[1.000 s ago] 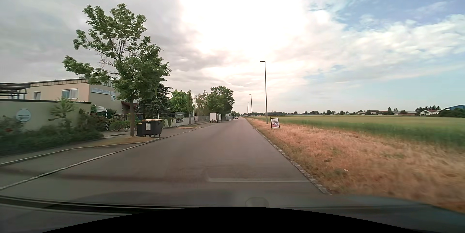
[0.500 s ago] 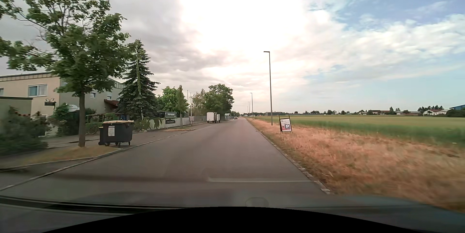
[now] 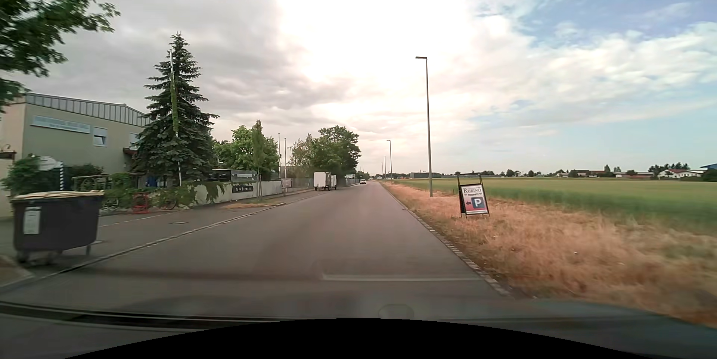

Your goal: Follow the waypoints while adhering to traffic rules and regulations

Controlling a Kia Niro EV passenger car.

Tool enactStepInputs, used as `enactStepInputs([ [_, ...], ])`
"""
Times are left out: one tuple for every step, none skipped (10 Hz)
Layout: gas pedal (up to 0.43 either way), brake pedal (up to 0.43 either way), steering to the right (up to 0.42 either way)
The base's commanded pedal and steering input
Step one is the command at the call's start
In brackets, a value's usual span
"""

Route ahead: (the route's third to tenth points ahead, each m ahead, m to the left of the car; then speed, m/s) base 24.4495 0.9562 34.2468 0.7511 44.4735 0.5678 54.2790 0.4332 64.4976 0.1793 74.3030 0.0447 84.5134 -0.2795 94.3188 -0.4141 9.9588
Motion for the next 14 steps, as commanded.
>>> enactStepInputs([
  [0.26,0.0,-0.001],
  [0.26,0.0,-0.001],
  [0.26,0.0,-0.001],
  [0.26,0.0,-0.002],
  [0.26,0.0,-0.002],
  [0.26,0.0,-0.002],
  [0.26,0.0,-0.002],
  [0.26,0.0,-0.002],
  [0.26,0.0,-0.002],
  [0.26,0.0,-0.001],
  [0.26,0.0,0.0],
  [0.26,0.0,0.0],
  [0.26,0.0,0.0],
  [0.26,0.0,0.0],
])
